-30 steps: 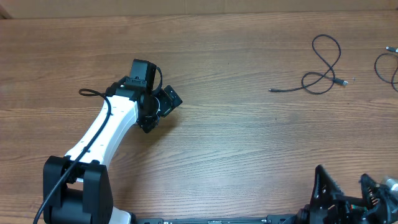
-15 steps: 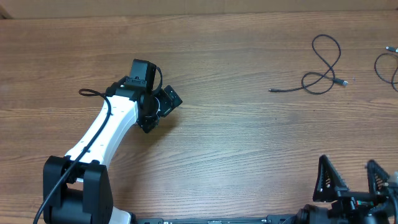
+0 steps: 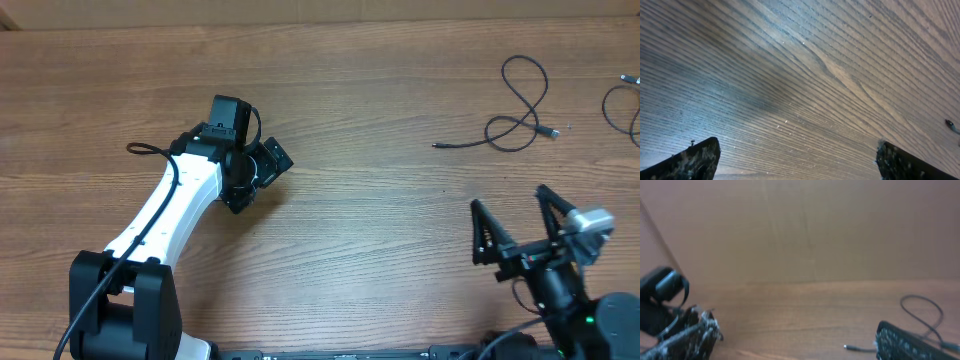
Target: Untangle cables
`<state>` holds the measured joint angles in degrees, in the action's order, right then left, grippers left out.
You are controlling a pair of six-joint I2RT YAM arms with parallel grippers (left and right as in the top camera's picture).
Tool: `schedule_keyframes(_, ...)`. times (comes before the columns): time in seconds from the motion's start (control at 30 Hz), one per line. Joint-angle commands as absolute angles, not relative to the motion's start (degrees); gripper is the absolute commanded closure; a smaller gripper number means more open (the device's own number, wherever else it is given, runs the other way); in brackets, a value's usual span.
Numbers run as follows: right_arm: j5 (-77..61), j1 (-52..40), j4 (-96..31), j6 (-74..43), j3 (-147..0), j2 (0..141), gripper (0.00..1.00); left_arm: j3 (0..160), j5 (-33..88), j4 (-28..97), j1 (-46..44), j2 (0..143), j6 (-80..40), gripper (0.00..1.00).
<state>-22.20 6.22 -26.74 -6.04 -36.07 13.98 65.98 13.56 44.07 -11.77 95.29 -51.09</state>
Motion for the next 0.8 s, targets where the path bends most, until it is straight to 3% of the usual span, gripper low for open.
schedule_keyframes(0.0, -19.9, 3.51, -19.84, -6.22, -27.57, 9.61, 0.0, 65.76, 13.98, 44.1, -12.03, 95.37, -51.68, 0.0)
schedule_keyframes(0.23, -17.43, 2.96, -6.81, -6.61, -11.81, 2.59, 0.0, 65.76, 13.98, 44.1, -12.03, 95.37, -51.68, 0.01)
schedule_keyframes(0.33, -11.86, 2.96, -3.62, -12.27, -7.51, 1.58, 0.0, 65.76, 13.98, 44.1, -12.03, 95.37, -51.68, 0.01)
schedule_keyframes(0.77, -5.34, 2.96, -4.36, -14.52, -0.45, 0.99, 0.0, 65.76, 13.98, 44.1, -12.03, 95.35, -51.68, 0.0)
